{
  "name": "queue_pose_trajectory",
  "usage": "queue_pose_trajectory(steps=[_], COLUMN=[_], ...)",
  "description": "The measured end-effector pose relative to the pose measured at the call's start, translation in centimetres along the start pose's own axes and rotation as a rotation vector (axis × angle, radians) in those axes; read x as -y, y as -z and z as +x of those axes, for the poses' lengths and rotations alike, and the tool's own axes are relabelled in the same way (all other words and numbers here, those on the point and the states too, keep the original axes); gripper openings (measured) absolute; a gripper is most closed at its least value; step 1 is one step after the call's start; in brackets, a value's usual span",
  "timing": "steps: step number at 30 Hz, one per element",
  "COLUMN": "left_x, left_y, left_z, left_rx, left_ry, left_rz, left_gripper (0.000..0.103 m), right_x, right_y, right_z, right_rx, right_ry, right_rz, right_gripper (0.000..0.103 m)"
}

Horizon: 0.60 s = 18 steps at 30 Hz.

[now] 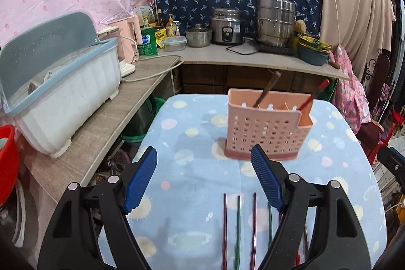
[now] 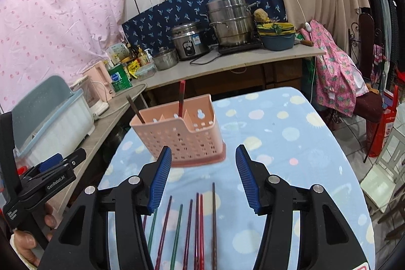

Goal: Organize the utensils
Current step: 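Withdraw both open tools back down to the remaining chopsticks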

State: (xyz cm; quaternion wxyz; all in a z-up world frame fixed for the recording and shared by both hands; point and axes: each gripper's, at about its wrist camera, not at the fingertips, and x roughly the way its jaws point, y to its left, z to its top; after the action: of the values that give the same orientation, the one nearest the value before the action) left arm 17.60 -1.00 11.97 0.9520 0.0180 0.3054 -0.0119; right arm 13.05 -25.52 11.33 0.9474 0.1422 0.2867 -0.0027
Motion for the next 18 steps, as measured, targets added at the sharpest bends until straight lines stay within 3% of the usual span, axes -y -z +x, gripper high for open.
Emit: queue_pose_trajectory(steps=[18], left_x=[0.0], left_y=[8.7], left_z=[-0.5], left_rx=[-0.169], left_ry=[0.010], left_rz=[0.017], left_gripper=[0.073], right_x=[-0.1], right_y=[7.7], right_z=[-1.0], right_rx=[-0.122], right_ry=[0.036], right_rz=[-0.063], right_gripper=[0.051])
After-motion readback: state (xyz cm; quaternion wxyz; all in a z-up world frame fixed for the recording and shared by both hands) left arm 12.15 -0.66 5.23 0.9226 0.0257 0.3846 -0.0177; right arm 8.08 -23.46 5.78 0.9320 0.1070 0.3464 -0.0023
